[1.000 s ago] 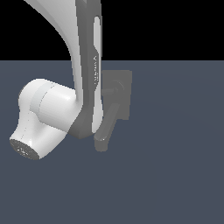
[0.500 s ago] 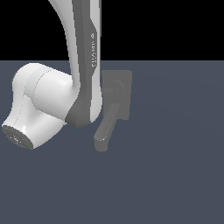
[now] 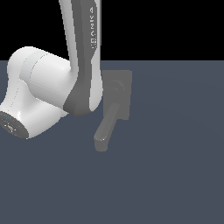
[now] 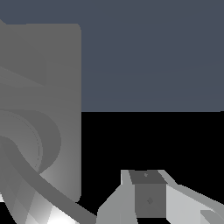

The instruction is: Turn on the faucet by rotating a designated handle.

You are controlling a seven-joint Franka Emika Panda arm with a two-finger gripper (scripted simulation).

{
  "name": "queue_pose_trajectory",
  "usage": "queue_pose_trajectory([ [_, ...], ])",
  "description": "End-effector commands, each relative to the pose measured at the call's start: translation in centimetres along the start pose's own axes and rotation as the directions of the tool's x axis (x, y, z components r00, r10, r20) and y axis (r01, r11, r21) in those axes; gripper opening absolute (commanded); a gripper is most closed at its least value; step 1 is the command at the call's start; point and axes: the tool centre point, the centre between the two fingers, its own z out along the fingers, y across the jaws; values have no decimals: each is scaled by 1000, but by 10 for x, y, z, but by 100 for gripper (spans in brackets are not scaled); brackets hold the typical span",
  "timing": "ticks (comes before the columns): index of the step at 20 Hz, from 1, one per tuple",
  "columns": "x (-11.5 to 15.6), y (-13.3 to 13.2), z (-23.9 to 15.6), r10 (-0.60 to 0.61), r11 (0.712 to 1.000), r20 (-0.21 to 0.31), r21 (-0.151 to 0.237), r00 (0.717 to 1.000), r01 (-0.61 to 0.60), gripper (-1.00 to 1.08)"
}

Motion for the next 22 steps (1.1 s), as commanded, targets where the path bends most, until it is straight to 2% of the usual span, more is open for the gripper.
queue_pose_trajectory([
  [1, -13, -1, 0, 2, 1000, 9, -2, 1000, -2, -100],
  [16, -72, -18, 0, 6, 1000, 15, -6, 1000, -5, -100],
  [17, -72, -18, 0, 6, 1000, 15, -6, 1000, -5, -100],
  [18, -61, -19, -3, 0, 1000, -1, -2, 1000, 0, -100],
  [22, -71, -29, -2, 1, 1000, 2, -3, 1000, -1, -100],
])
